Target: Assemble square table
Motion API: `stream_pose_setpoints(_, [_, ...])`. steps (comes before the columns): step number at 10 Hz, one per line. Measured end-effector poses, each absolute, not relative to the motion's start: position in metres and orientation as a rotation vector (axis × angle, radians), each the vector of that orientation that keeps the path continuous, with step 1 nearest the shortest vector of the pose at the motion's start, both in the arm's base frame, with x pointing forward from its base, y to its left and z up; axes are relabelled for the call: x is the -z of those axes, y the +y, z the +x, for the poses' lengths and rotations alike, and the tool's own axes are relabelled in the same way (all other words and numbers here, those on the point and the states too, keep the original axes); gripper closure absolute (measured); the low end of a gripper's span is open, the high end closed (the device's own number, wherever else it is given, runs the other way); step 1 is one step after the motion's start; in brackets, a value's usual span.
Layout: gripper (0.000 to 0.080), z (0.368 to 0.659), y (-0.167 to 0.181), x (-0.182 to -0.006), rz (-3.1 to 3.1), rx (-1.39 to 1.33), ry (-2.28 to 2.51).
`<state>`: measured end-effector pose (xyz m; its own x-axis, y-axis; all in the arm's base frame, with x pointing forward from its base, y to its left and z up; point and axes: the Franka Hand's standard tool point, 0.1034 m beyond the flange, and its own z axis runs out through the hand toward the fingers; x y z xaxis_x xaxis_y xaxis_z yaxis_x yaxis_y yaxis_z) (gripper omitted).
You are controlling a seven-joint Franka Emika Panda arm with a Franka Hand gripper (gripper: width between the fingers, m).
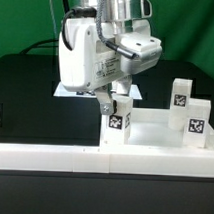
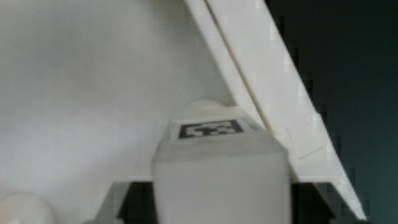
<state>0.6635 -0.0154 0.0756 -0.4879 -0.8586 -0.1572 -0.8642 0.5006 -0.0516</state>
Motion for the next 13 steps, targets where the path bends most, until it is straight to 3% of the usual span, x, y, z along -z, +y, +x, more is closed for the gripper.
stream_pose_setpoints(1, [0.0502, 0.663, -0.015, -0.075, -1.496, -0.051, 2.575])
stream_pose_setpoints(2, [0.042, 0.663, -0.015, -0.075, -1.495, -0.053, 2.575])
stream_pose_setpoints(3, [0.042, 0.666, -0.013, -0.08, -1.491, -0.043, 2.566])
stream_pose_setpoints(4, [0.0239, 0.67, -0.007, -0.095, -1.484, -0.031, 2.541])
stream_pose_setpoints(5, [0.0168, 0.67, -0.001, -0.107, -1.485, -0.03, 2.524])
stream_pose_setpoints(7, [0.0155, 0.674, 0.017, -0.136, -1.497, -0.043, 2.481])
stream_pose_setpoints(8, [0.0151, 0.675, 0.02, -0.142, -1.502, -0.053, 2.474])
stream_pose_setpoints(13, [0.0151, 0.674, 0.02, -0.137, -1.506, -0.054, 2.479])
